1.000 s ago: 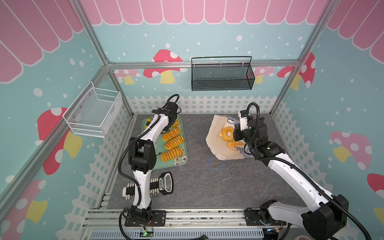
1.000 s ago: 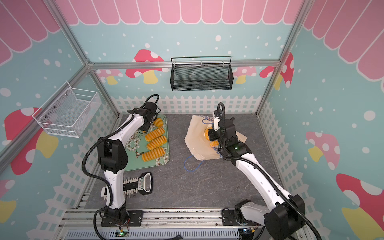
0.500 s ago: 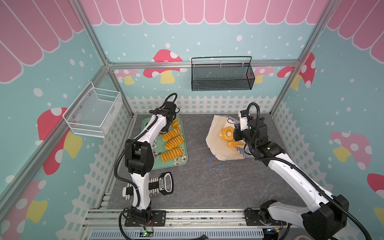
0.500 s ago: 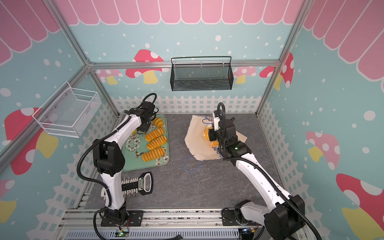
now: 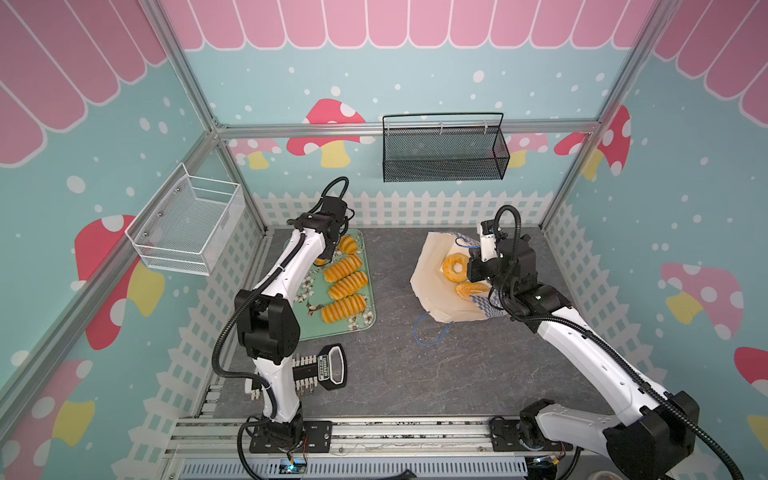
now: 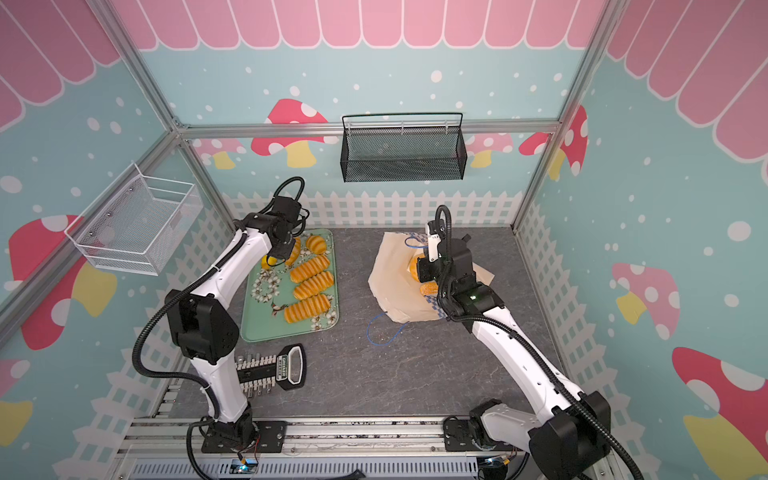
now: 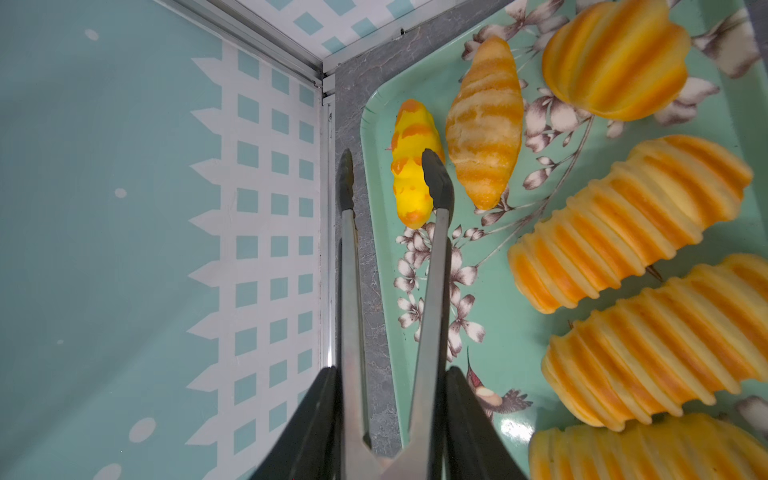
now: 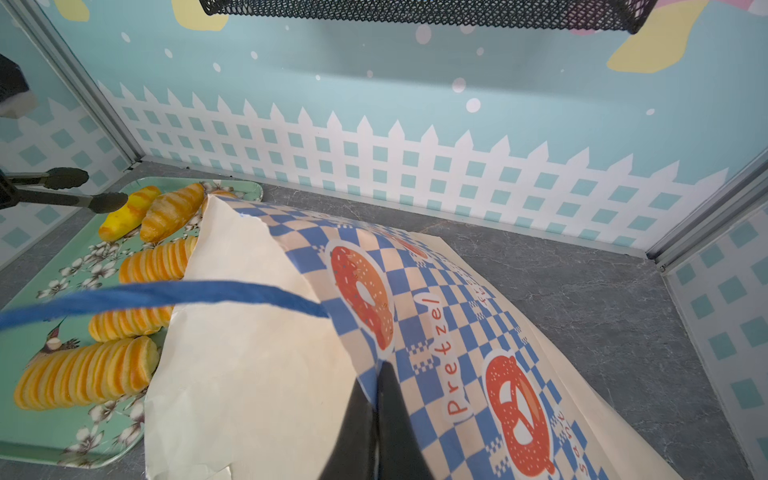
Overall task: Take the fake bread out of the paper bag
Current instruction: 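Open the tongs to drop the small yellow bread onto the tray, then swing the open tongs back into the bag opening with the left gripper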
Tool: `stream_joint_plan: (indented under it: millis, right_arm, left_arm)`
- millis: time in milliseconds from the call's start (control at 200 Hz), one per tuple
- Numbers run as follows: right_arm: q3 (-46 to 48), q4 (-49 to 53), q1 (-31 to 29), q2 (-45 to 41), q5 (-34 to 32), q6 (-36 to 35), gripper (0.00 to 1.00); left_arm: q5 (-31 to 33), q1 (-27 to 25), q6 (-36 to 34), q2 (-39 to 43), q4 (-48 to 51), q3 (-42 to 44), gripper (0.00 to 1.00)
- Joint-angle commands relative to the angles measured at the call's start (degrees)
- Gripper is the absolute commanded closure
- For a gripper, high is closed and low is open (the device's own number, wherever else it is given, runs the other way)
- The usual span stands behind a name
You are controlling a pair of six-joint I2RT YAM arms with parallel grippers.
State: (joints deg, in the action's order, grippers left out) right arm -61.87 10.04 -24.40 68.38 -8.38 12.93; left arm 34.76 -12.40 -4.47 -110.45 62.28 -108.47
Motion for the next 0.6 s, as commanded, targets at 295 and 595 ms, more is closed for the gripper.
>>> stream_joint_plan:
  millis: [295, 595]
  right_arm:
    - [-1.3, 1.35, 0.1, -2.63, 0.31, -1.96, 1.0]
    - [-2.25, 1.68, 0.1, -3.56, 0.61, -4.3, 1.0]
  left_arm:
    - [-15.34, -0.01, 2.01, 15.89, -0.17, 4.95, 0.75]
    - [-34.05, -1.1, -0.9, 34.69, -7.14, 14.06, 0.77]
